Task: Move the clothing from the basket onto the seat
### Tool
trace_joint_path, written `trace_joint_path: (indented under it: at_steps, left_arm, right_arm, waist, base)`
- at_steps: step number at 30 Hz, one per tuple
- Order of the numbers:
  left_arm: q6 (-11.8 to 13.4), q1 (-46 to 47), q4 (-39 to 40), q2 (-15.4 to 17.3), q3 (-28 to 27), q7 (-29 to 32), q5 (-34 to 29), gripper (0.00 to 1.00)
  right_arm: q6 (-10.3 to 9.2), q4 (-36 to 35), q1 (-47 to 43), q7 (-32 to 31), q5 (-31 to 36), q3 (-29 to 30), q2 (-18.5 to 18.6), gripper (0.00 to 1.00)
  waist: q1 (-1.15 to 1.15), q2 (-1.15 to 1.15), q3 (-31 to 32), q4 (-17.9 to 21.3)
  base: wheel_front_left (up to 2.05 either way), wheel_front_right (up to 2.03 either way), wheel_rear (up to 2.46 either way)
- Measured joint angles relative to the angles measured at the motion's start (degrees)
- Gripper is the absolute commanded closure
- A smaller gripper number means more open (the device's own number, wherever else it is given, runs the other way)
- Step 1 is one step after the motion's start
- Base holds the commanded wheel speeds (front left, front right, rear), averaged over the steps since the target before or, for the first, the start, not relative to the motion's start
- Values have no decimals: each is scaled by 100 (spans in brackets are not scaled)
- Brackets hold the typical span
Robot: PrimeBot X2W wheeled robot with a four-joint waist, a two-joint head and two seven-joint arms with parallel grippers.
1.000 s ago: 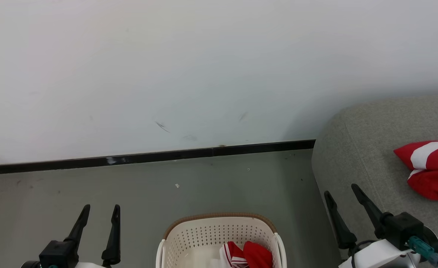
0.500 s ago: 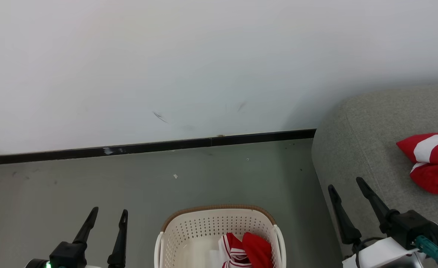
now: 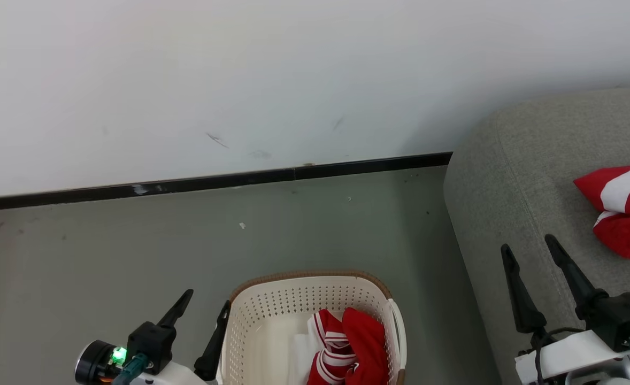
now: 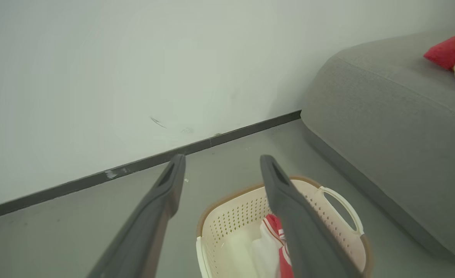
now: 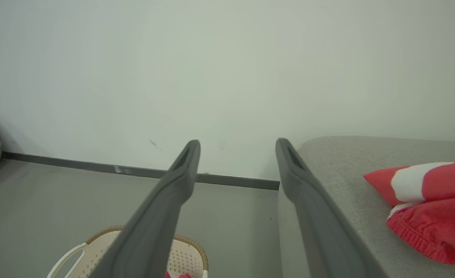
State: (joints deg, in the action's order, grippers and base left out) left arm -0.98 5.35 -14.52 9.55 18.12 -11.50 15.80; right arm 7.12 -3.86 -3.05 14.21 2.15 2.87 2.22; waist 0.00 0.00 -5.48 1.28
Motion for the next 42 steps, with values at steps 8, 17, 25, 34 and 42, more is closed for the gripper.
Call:
trace_joint_path:
  at_steps: [8, 17, 25, 34, 42]
  left_arm:
    - [-225, 416, -542, -105, 386, 248, -157, 0]
    - [-359, 853, -1114, -283, 720, 457, -253, 0]
    - [-423, 1159, -1533, -430, 865, 537, -256, 0]
    - [-474, 1547, -1775, -575, 1012, 457, -256, 0]
    - [-516, 1871, -1965, -595, 1185, 355, -301, 0]
  right_arm:
    - [0, -308, 12, 0, 46, 315, -7, 0]
    - [0, -581, 358, 0, 46, 433, -7, 0]
    - [0, -840, 767, 0, 46, 388, -5, 0]
    - [-1, -890, 1315, 43, 43, 339, -2, 0]
    - [0, -889, 1784, 43, 5, 188, 0, 0]
  waist:
    - [0, 0, -382, 118]
    - [0, 0, -901, 292]
    - [0, 0, -1437, 475]
    - [0, 0, -2053, 688]
    - [0, 0, -2567, 864]
  base:
    - [0, 0, 0]
    - [0, 0, 0]
    - [0, 0, 0]
    - [0, 0, 0]
    - [0, 0, 0]
